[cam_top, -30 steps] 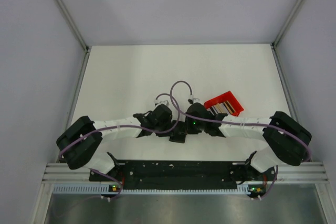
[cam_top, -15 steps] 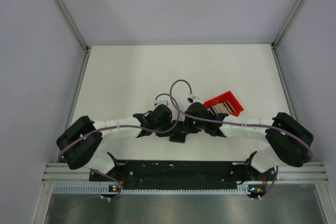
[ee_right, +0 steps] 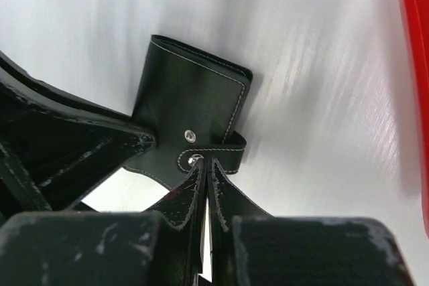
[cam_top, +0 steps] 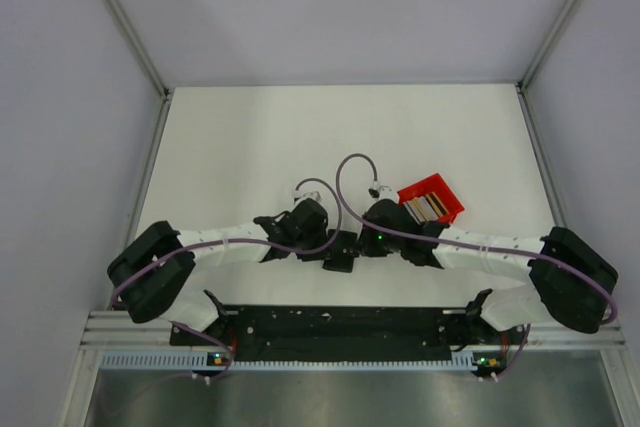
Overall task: Put the credit cards into the card holder
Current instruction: Close the card holder at the center of the board.
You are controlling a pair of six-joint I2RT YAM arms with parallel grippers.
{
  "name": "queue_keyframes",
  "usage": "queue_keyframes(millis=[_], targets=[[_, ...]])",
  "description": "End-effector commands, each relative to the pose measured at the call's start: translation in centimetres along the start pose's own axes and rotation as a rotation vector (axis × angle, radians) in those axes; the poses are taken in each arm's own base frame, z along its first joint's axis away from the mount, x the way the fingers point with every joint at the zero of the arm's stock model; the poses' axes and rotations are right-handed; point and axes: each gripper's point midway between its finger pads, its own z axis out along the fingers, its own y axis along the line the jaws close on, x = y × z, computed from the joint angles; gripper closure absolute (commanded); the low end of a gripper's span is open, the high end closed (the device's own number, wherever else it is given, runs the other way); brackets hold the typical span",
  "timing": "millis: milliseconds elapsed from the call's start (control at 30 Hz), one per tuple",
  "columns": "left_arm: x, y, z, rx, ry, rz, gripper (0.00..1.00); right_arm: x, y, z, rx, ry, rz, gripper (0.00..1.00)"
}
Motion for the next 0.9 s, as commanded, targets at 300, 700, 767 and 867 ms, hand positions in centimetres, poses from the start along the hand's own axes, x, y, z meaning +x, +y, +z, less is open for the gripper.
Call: queue_keyframes(millis=[300,700,767,867], targets=[[1.1,1.2,0.4,-0.038,0.031,-0.002,0.79,0.6,1.1,1.0,-0.04,0.028,0.014,1.0],[1.3,1.3,0.5,-0.037,0.034,0.0,0.79,0.0,2.2,2.1,-0.055,0.031,-0.012,1.0],[1.2,1.1,0.5,-0.031,0.032,0.0,0.79,0.2,2.1,2.2,-0.054,0.04,-0.011,1.0],[1.1,1.1,0.5,-0.03,0.031,0.0,0.79,0.5,1.9,2.5,-0.045,0.051,-0.008,1.0]])
